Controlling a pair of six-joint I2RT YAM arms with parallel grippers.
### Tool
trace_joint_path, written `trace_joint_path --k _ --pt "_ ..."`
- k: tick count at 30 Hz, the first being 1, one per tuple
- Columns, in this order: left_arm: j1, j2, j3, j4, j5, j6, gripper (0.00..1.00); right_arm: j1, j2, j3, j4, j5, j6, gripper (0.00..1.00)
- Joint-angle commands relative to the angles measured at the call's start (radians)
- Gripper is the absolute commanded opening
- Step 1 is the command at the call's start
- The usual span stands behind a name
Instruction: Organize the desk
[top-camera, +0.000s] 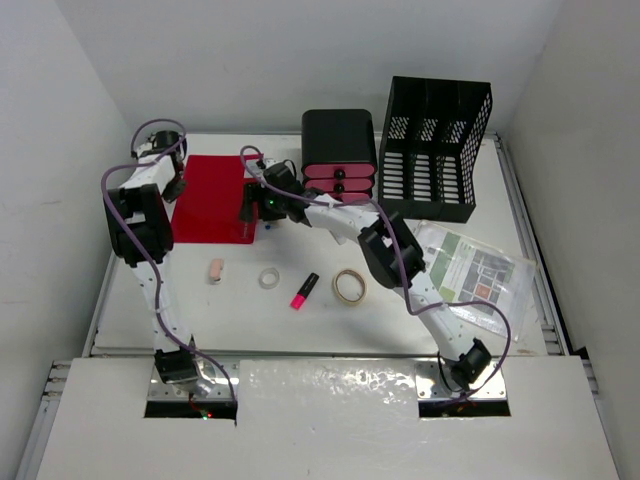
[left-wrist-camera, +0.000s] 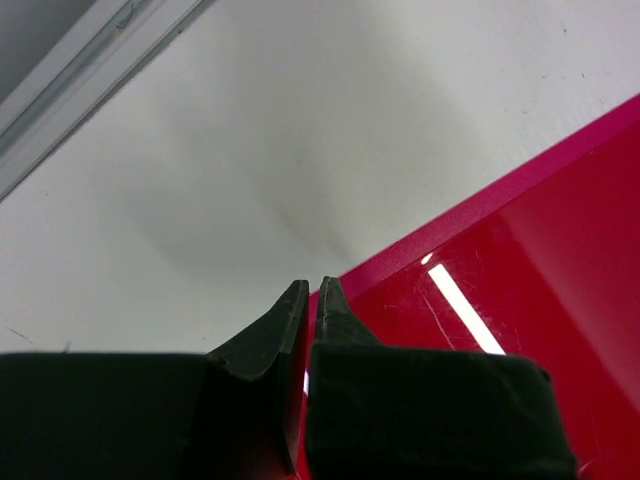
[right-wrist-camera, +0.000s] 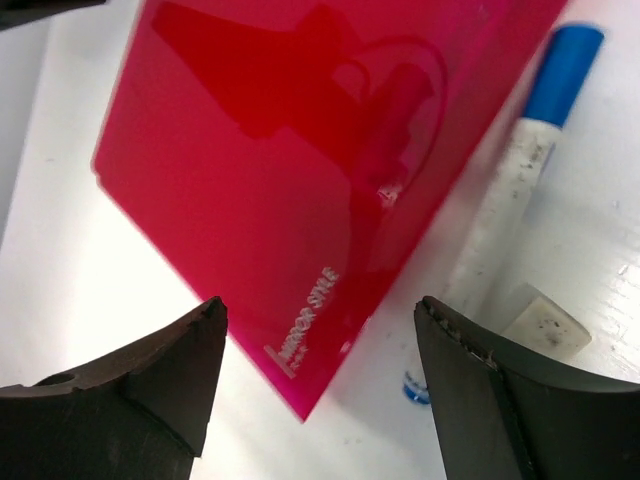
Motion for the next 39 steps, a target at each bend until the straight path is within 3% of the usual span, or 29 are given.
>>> trace_joint_path --k 1,17,24,28,39 --pt "0.004 -0.014 -0.021 0.035 0.024 -0.003 0.00 -0.003 0.027 0.005 0.029 0.027 0.049 0.73" --pt "0.002 -0.085 -0.179 0.108 0.119 -0.018 0.00 0.016 0.122 0.043 0.092 0.095 0.156 0.68" --pt "0.002 -0.094 -0.198 0.117 0.146 -0.018 0.00 0.014 0.137 0.017 0.314 0.021 0.251 0.66" --pt "0.004 -0.099 -0.196 0.119 0.153 -0.017 0.00 0.016 0.146 0.030 0.437 -0.034 0.314 0.60" --pt "0.002 -0.106 -0.195 0.119 0.148 -0.017 0.00 0.014 0.153 0.013 0.609 -0.123 0.437 0.52"
